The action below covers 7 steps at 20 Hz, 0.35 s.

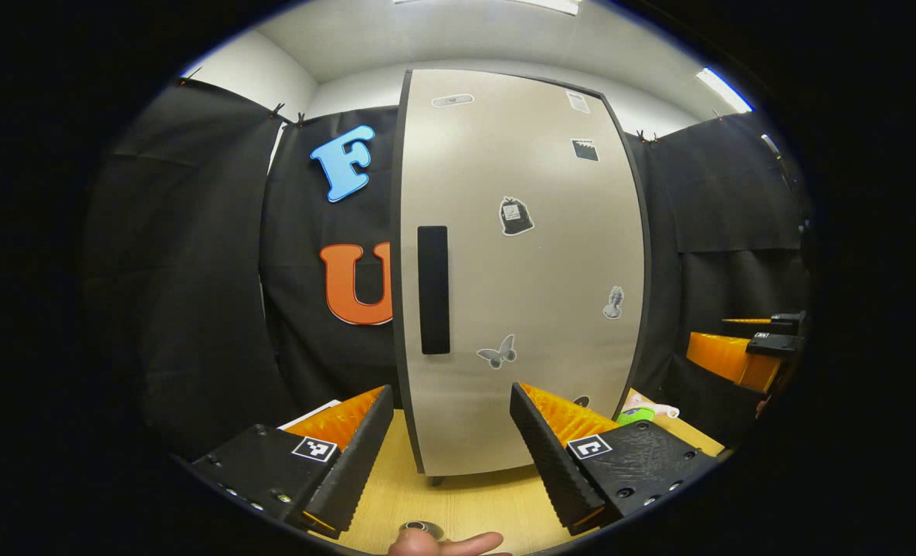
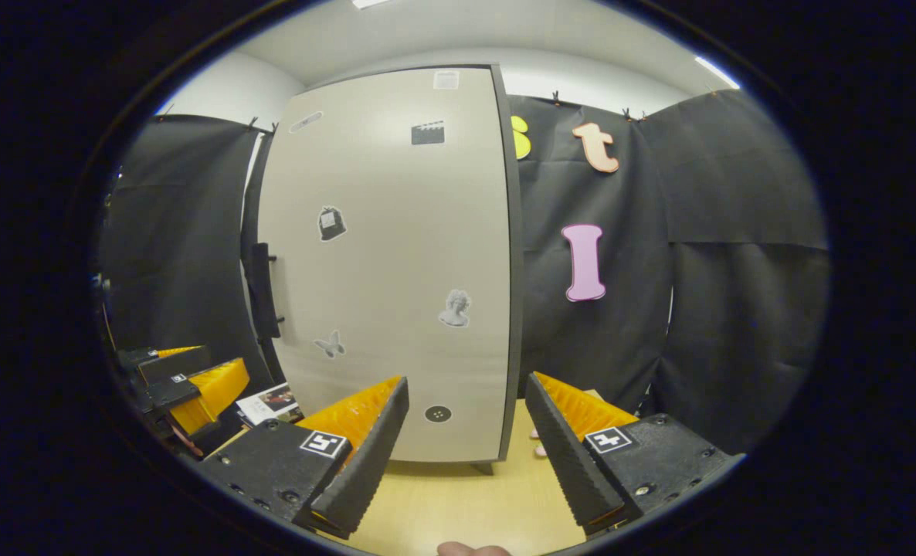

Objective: Open the cabinet door with the right hand, grasp the bottle in the cabinet with the left hand and place it on the coaster, then close the cabinet door with the right hand.

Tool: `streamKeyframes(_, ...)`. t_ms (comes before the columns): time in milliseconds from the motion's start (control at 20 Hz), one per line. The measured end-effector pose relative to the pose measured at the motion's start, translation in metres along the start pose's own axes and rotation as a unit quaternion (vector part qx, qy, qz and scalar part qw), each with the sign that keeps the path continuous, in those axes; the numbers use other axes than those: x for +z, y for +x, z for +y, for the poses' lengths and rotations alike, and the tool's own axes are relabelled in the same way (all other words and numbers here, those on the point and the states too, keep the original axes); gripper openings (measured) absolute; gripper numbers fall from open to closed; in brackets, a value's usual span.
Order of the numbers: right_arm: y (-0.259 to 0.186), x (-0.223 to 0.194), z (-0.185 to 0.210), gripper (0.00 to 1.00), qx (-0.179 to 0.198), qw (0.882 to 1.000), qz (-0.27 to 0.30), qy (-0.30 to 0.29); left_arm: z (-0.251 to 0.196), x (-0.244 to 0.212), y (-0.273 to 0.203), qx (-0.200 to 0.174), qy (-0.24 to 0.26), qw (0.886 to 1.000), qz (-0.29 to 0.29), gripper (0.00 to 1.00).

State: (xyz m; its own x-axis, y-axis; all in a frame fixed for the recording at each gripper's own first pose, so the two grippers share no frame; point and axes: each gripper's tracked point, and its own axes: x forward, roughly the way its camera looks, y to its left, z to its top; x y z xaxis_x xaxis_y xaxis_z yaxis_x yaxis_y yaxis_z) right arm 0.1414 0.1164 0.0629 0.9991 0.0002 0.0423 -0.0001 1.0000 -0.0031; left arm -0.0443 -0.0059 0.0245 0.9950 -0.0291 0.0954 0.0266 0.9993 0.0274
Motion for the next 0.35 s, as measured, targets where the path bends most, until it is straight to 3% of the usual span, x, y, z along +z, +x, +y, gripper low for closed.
streamKeyframes(350, -0.0111, -0.0017, -0.0025, 0.97, 0.001, 1.000, 0.003, -0.004, -0.0073, 0.0020, -0.0088, -0.005, 0.002, 1.000, -0.005, 0.93)
